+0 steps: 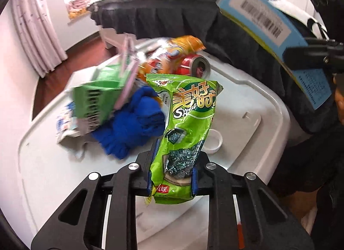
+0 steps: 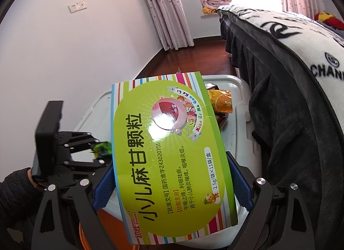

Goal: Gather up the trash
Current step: 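Drop the medicine box and snack bag into the orange bucket with both tools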

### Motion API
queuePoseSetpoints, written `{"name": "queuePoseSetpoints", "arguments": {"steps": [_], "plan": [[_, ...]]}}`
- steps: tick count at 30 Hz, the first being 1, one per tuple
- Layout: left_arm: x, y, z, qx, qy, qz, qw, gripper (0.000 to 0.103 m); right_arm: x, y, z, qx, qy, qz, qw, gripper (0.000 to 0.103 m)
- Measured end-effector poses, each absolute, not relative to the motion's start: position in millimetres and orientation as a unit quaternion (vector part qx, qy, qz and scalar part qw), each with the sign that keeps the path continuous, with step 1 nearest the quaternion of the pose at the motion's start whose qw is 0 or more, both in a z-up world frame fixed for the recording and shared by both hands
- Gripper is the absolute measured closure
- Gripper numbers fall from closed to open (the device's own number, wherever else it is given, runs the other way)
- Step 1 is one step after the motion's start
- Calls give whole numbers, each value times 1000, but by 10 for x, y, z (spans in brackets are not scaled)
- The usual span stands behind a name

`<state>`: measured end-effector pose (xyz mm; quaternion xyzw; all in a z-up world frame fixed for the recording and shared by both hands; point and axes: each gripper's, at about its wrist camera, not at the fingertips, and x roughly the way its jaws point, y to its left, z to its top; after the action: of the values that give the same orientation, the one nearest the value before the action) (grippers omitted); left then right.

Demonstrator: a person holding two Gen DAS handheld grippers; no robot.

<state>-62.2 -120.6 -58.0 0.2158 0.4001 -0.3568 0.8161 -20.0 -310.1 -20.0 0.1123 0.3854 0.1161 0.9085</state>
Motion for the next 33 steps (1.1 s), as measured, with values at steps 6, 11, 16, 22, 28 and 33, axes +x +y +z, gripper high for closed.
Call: {"name": "queuePoseSetpoints", "arguments": {"steps": [6, 11, 16, 22, 28, 33], "plan": [[-811, -712, -412, 200, 399, -310, 840, 80, -375, -2744, -61, 86, 375, 155, 910, 14], [-1022, -178, -253, 180, 398, -262, 860, 80, -710, -2297, -115, 72, 395, 200, 894, 14], [-1194, 258, -198, 163, 402, -219, 874, 80, -1117, -1698, -372, 36, 452, 248, 856, 14], [-1382, 518, -315, 150, 431, -192, 869, 79, -1332, -1037, -1013, -27, 542, 264, 797, 14], [-1632, 572, -657, 123, 503, -189, 834, 79, -1345, -530, -1600, -100, 602, 264, 747, 14], [-1972, 453, -890, 133, 537, -210, 806, 78, -1352, -508, -1688, -115, 614, 246, 741, 7]]}}
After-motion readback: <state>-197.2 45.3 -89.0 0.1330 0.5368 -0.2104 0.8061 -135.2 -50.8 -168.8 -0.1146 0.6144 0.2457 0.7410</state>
